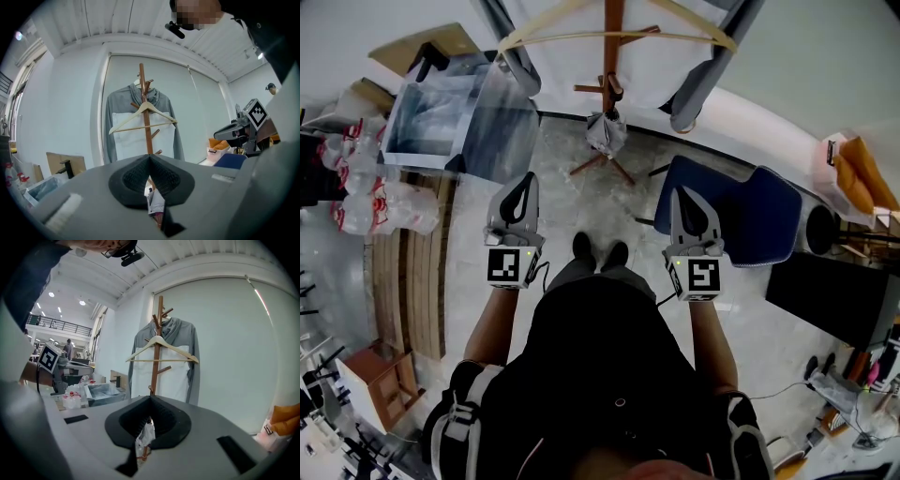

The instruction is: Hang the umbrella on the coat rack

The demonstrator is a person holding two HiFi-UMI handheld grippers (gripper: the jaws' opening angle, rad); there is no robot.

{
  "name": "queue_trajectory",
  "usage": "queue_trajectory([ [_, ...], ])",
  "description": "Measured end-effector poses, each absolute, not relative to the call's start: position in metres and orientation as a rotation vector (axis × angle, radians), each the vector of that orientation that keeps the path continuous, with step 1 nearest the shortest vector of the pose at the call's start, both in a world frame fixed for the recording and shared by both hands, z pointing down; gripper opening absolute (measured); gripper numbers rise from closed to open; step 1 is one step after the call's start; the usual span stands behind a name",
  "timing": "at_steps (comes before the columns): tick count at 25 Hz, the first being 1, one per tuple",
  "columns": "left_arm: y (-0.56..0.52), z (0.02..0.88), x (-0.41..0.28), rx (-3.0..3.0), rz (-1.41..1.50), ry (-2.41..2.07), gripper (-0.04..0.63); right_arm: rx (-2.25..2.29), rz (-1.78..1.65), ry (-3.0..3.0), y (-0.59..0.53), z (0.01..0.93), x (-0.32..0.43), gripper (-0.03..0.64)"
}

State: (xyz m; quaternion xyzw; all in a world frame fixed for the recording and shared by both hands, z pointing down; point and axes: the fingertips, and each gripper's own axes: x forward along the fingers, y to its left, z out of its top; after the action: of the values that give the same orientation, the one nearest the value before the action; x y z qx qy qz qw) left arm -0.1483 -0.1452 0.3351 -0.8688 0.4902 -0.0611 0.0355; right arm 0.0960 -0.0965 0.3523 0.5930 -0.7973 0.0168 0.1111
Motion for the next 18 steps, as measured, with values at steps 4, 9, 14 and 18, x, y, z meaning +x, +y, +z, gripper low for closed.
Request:
queue_trajectory([
  [4, -0.141, 0.334, -0.149, -2.672, -0.189, 1.516, -0.002, 1.749, 0.056, -2.334, -0.094, 0.352, 0.097, -0.003],
  [9, -0.138, 0.338, -0.150, -2.672, -0.210, 1.512, -0.002, 1.716, 0.101, -2.293, -0.093, 0.355, 0.094, -0.003],
  [14, -0.137, 0.346, -0.151, -2.675, -0.227, 1.504, -0.002, 1.718, 0.072, -2.308, -0.094, 0.352, 0.093, -0.003],
  [18, -0.136, 0.338, -0.148, -2.669, -0.203, 1.503, -0.002, 1.726, 0.051, -2.321, -0.095, 0.349, 0.093, -0.003],
])
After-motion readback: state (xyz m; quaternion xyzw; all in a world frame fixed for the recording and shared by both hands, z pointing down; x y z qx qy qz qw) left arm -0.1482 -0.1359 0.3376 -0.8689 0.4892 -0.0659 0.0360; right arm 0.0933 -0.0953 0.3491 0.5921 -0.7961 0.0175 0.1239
